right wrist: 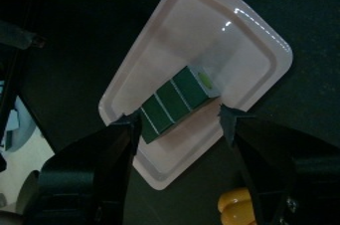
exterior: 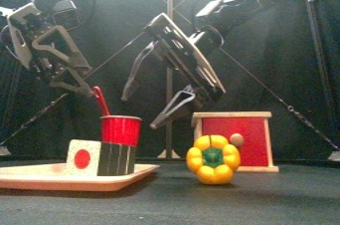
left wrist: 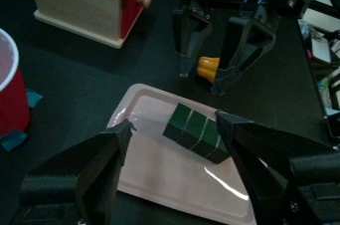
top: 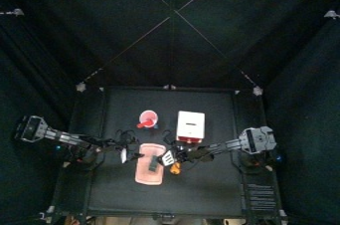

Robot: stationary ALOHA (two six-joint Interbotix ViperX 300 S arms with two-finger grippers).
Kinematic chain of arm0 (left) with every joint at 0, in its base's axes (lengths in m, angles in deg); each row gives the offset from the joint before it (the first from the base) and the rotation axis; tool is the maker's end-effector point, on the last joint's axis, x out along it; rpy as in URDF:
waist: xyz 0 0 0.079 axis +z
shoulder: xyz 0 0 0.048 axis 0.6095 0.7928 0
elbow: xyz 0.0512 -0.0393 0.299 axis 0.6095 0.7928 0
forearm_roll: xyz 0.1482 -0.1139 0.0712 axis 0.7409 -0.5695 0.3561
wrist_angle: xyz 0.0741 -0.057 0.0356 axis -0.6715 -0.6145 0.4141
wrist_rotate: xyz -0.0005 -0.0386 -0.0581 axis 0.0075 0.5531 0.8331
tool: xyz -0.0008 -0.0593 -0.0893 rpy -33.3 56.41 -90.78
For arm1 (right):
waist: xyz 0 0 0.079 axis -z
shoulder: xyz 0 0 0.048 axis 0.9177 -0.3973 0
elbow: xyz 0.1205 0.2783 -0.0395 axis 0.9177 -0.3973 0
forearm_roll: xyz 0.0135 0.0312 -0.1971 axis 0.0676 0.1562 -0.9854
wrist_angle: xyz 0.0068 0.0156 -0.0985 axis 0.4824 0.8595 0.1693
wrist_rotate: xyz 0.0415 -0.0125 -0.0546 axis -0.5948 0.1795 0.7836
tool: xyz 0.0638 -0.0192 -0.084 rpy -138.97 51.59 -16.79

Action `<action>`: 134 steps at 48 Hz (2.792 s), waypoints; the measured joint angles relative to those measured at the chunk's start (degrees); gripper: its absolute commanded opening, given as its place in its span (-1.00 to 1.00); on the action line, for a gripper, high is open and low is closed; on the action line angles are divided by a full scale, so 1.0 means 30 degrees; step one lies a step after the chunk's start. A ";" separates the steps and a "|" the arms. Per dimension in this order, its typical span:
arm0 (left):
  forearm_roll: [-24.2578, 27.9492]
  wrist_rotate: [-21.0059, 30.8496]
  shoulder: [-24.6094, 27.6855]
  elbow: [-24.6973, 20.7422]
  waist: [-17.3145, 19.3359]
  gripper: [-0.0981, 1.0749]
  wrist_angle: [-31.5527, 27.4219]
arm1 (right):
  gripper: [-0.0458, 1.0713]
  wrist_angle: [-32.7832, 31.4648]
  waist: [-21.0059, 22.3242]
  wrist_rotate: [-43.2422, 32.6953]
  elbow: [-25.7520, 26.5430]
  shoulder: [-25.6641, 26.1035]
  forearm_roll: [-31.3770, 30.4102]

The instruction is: Grab sushi roll

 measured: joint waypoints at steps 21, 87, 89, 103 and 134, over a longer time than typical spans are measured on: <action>0.0000 0.0029 -0.0205 -0.0117 0.0059 0.87 0.0000 | 0.76 -0.0088 -0.0029 -0.0059 -0.2373 0.4160 -0.5273; 0.3281 0.0762 0.3340 -1.2012 0.1436 0.86 -1.6406 | 0.76 -0.3193 -0.2109 -0.0293 -0.9902 1.3828 -0.6592; 0.4189 0.1875 0.3428 -1.2305 0.1699 0.86 -1.7168 | 0.76 -0.3193 -0.2109 -0.0293 -0.9932 1.3828 -0.6563; 1.5029 1.3447 0.4453 -1.3945 0.1201 0.86 -2.0654 | 0.76 -0.3223 -0.2109 -0.0293 -0.9961 1.3857 -0.6533; 2.5928 3.3867 0.9199 -1.2422 -0.3516 0.86 -2.0889 | 0.76 -0.3662 -0.2168 -0.0293 -1.0576 1.4531 -0.5947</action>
